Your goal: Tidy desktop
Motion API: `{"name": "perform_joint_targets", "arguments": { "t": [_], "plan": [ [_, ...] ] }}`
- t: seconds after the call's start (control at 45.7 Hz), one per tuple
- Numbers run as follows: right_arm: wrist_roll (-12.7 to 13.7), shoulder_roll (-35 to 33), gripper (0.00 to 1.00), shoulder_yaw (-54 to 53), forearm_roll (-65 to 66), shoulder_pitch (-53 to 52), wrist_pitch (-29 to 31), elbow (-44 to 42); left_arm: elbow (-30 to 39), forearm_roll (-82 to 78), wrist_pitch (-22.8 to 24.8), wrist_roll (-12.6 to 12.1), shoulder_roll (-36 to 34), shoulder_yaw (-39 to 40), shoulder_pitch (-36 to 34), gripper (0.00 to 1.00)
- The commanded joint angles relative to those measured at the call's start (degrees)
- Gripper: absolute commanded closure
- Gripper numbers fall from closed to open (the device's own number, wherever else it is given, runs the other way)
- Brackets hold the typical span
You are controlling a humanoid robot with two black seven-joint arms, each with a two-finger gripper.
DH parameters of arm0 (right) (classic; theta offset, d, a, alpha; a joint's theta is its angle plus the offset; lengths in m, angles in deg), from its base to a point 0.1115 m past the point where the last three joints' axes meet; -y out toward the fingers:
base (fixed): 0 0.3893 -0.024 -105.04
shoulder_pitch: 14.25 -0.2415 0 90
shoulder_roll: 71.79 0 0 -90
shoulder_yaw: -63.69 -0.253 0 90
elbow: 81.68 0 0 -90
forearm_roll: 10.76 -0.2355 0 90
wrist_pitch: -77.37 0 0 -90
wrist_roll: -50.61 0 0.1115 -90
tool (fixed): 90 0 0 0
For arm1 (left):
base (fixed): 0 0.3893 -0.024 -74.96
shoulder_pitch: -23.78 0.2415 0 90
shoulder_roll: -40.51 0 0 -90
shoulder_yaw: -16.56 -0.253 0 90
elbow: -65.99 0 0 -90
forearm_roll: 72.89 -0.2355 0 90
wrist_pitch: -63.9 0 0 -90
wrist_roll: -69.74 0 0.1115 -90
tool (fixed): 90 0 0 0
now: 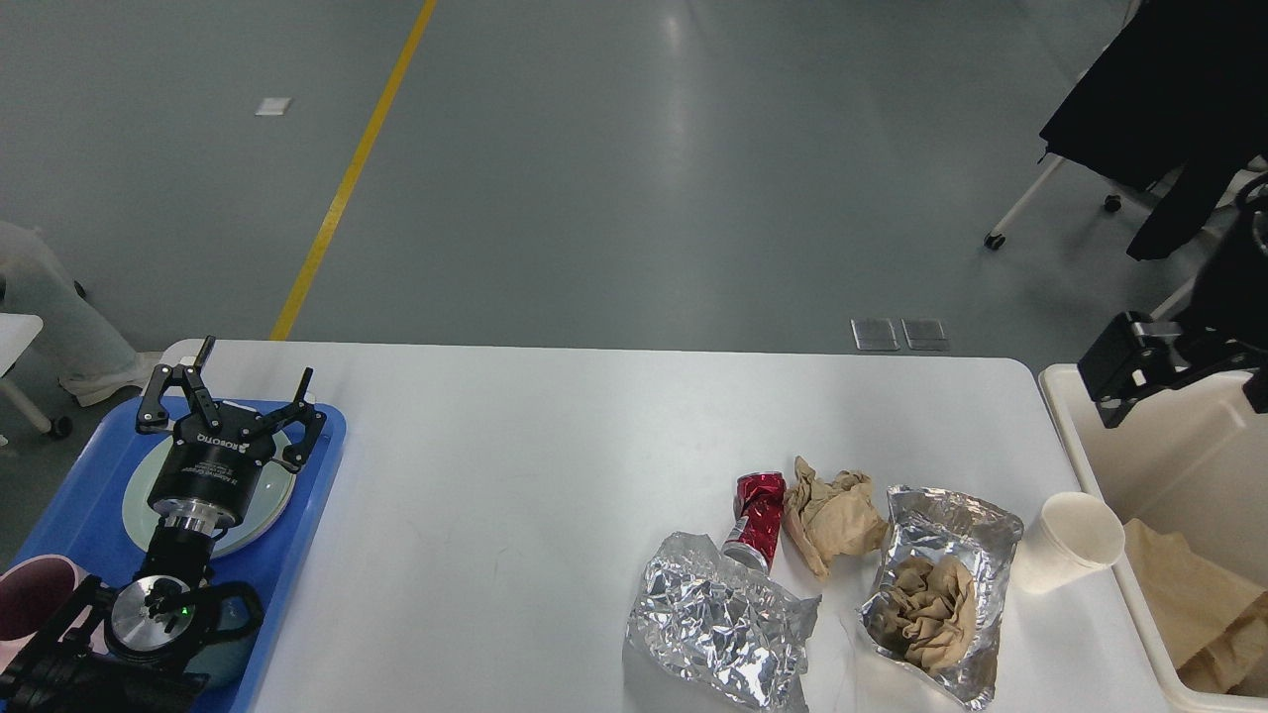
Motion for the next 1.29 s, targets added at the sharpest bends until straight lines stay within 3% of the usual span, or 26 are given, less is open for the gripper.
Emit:
{"name": "perform_joint_targets", "arguments": {
  "t": [0.0,0.219,0.416,0.679,1.051,1.271],
  "plan": [
    [0.0,2.98,0.0,-1.9,-0.97,-0.87,-1.74,1.4,-0.01,0.0,-0.01,0.01,0.0,0.02,0.0,0.04],
    [-0.17,4.65,0.0,-5.06,-1.06,2.63,-5.08,0.43,-0.01,0.0,-0.01,0.01,0.0,0.02,0.0,0.04],
    [-0.08,11.68,0.0,-11.12,-5.44,21.08,-16.06,-7.03,-0.01,0.0,-0.01,0.01,0.0,-0.07,0.0,0.04],
    [0.18,18.62,0.0,-11.22,-10.29,41.91,-28.98,-16.34,-0.01,0.0,0.08,0.01,0.0,-0.07,0.0,0.04],
    [0.18,21.44,0.0,-10.87,-10.29,59.85,-34.09,-31.99,0.08,0.0,0.08,-0.08,0.0,-0.07,0.0,0.04],
    [0.18,22.05,0.04,-11.22,-10.55,62.58,-34.53,-33.41,-0.01,0.0,0.08,-0.08,0.0,-0.07,0.0,0.04]
  ]
}}
